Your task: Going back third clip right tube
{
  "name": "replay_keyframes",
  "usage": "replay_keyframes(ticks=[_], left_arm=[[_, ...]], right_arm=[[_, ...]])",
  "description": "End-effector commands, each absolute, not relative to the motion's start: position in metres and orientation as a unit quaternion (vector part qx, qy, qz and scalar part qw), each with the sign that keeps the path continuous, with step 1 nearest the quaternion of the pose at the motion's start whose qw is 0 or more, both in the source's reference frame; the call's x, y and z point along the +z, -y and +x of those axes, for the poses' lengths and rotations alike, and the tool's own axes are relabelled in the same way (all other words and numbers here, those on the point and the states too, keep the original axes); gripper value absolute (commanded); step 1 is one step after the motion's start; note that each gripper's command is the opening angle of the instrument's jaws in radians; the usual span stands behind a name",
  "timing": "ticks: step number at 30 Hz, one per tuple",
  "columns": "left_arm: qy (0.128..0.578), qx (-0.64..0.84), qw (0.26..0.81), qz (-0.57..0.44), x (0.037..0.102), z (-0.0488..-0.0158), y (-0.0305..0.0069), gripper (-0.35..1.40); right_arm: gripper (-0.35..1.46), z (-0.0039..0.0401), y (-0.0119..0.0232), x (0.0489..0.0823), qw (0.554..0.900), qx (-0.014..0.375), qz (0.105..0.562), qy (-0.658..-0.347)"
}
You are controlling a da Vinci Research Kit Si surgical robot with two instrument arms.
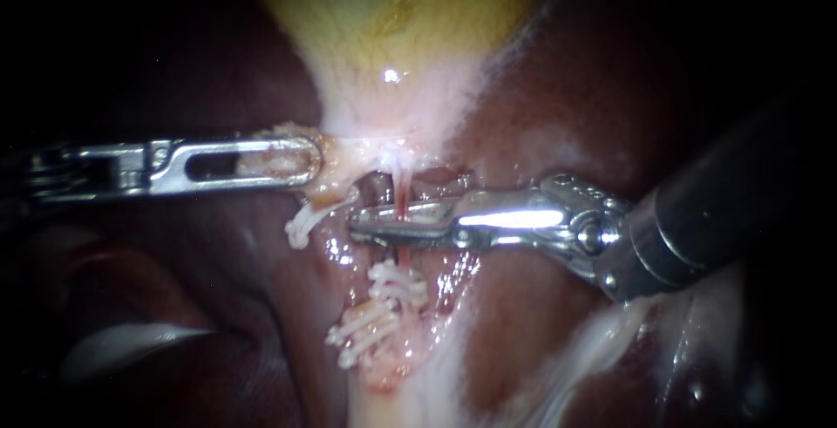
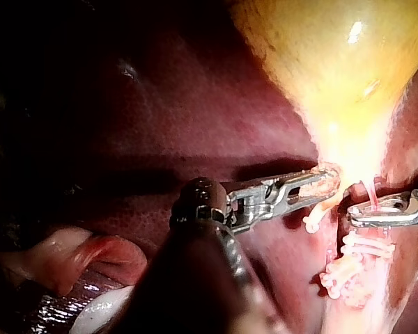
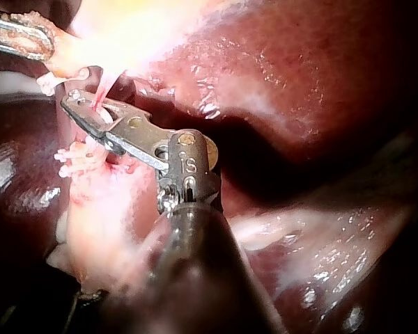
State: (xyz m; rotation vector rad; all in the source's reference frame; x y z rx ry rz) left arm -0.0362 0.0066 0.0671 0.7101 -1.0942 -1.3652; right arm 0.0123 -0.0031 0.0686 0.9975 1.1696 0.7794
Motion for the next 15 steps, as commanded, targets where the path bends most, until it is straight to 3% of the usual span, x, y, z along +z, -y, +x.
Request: replay_keyframes(ticks=[1,9,10,13,15], left_arm=[[0.469,-0.586,0.586,0.304,0.0672,-0.0362,-0.0065,-0.35],[0.469,-0.586,0.586,0.304,0.0671,-0.0362,-0.0065,-0.35],[0.470,-0.586,0.586,0.304,0.0671,-0.0363,-0.0065,-0.35],[0.470,-0.586,0.586,0.304,0.0671,-0.0363,-0.0064,-0.35],[0.470,-0.586,0.586,0.303,0.0671,-0.0363,-0.0063,-0.35]], right_arm=[[-0.35,0.0123,0.0031,0.0686,0.651,0.344,0.439,-0.515],[-0.35,0.0123,0.0030,0.0686,0.650,0.344,0.442,-0.514],[-0.13,0.0124,0.0031,0.0686,0.655,0.334,0.435,-0.520],[0.29,0.0128,0.0032,0.0686,0.664,0.316,0.421,-0.531],[0.41,0.0133,0.0033,0.0687,0.669,0.306,0.413,-0.537]])
